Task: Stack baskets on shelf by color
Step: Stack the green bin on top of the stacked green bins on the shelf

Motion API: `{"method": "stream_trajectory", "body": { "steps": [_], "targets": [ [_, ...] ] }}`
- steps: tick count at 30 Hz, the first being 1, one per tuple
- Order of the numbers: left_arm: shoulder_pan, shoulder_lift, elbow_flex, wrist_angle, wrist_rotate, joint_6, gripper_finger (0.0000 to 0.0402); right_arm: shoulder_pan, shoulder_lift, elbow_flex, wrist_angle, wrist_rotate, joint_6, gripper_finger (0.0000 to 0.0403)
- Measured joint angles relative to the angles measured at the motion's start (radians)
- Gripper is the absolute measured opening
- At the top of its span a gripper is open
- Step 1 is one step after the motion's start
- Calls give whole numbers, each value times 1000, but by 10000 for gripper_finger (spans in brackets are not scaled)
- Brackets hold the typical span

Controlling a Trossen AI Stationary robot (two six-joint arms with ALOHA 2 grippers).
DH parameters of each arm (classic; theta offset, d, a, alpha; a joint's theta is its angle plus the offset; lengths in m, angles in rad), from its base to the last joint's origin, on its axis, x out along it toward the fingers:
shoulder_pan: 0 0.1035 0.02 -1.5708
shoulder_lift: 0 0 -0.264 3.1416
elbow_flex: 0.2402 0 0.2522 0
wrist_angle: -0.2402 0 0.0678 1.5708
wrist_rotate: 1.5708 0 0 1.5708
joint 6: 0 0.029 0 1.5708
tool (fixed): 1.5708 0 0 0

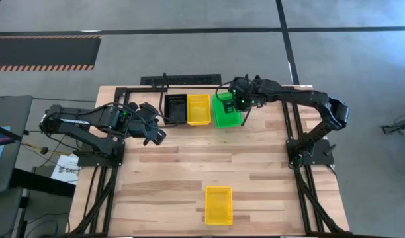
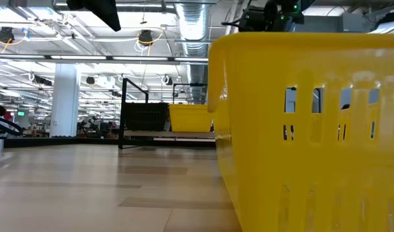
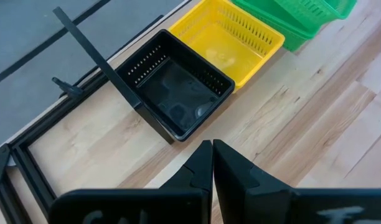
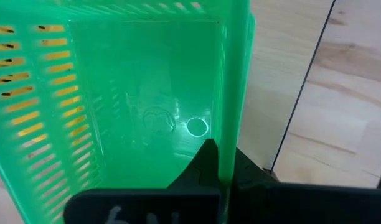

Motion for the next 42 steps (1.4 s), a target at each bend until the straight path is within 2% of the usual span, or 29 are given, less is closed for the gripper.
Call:
{"method": "stream_trajectory", "body": {
  "steps": [12,18,30,42],
  "targets": [
    [0,0,0,0,-5,-15,0,-59,0,0,1,-96,-73,1],
    [0,0,0,0,-5,-16,0,-83,0,0,2,-108,-103,1],
    [0,0,0,0,-5,-25,0,-129,0,0,44,-276,-202,1],
    [0,0,0,0,-12,-72,0,-136,0,0,28,-269,-225,1]
  ]
}}
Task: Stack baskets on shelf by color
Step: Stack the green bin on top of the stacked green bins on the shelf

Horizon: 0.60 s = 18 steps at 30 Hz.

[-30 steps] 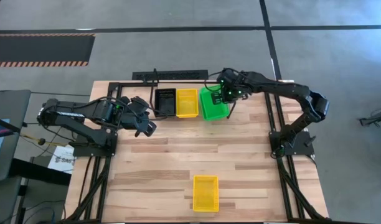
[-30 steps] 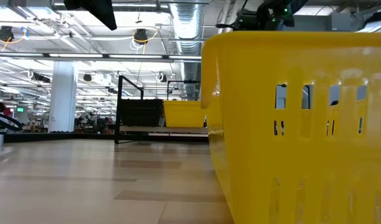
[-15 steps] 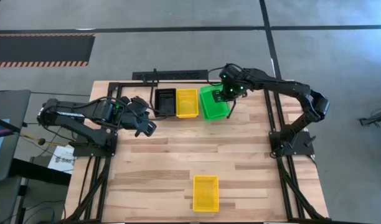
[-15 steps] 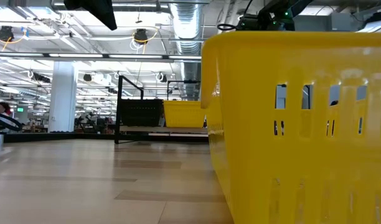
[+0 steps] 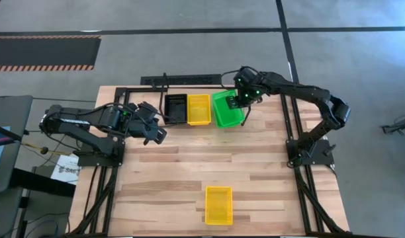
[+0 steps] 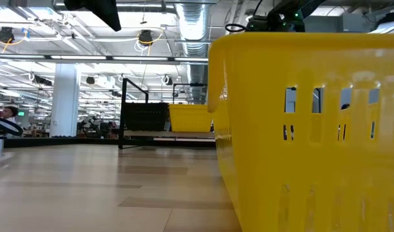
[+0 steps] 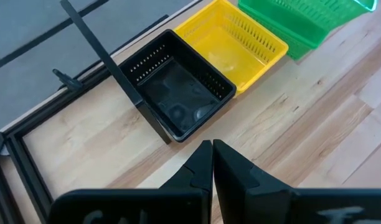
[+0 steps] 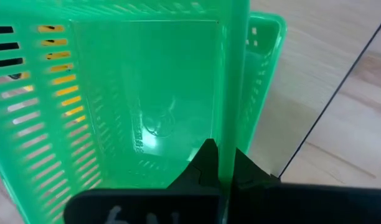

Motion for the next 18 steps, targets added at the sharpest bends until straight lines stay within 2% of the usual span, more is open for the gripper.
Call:
{"method": "stream_trajectory", "body": {
  "steps": [6,18],
  "targets": [
    [0,0,0,0,-16,-7,0,-2,4,0,-1,14,0,1],
    [0,0,0,-1,-15,-13,0,-1,102,26,-17,18,-44,1]
  ]
}}
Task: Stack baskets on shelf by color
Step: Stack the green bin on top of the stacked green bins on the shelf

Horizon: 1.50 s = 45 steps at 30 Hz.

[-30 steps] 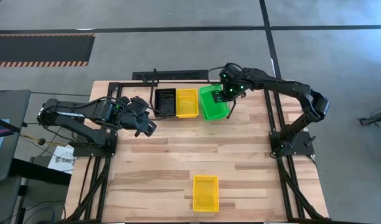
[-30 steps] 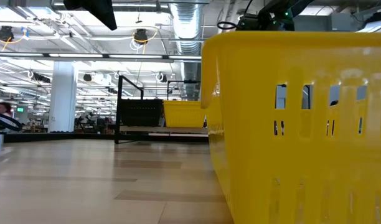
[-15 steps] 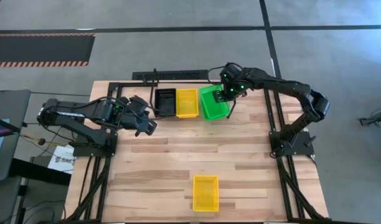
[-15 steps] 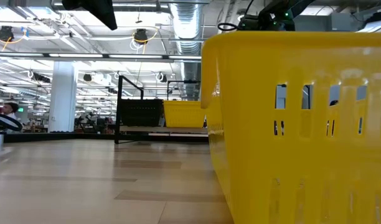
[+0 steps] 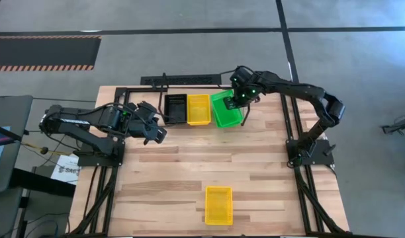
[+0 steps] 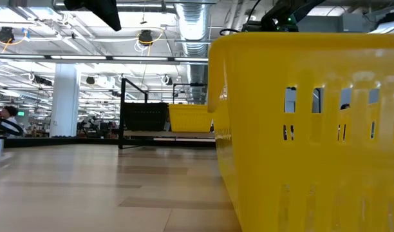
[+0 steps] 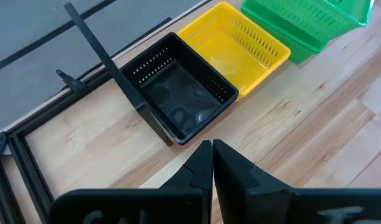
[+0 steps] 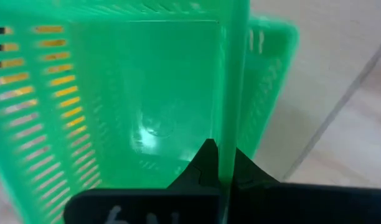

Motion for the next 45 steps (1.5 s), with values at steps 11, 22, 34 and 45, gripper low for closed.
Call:
{"method": "stream_trajectory", "body": {
  "steps": [11,22,34,45],
  "targets": [
    [4,0,0,0,-5,-8,0,5,-7,207,-154,111,-58,1],
    [4,0,0,0,-4,-4,0,34,-9,259,-209,96,-52,1],
    [4,0,0,0,-4,-3,0,84,-9,253,-358,126,-22,1],
    [4,0,0,0,-5,-3,0,174,5,254,-235,76,-21,1]
  ]
}}
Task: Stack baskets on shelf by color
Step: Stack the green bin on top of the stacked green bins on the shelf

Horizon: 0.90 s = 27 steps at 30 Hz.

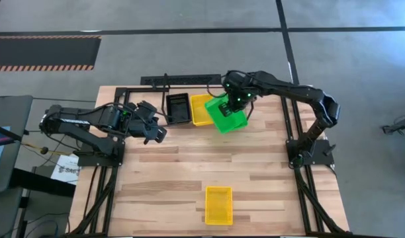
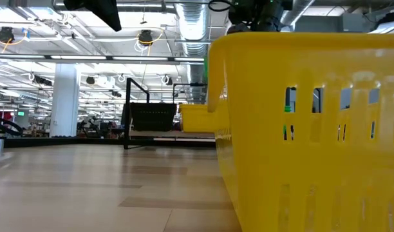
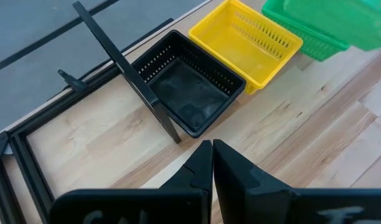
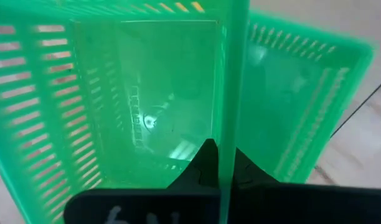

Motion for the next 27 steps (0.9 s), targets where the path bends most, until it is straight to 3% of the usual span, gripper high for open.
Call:
{"method": "stream_trajectory", "body": {
  "steps": [5,14,27],
  "targets": [
    [0,0,0,0,0,0,0,20,43,0,-29,-27,-17,1],
    [0,0,0,1,1,-3,0,-12,49,0,-173,124,13,1],
    [0,0,0,2,1,-21,0,-50,56,0,-118,210,72,1]
  ]
}}
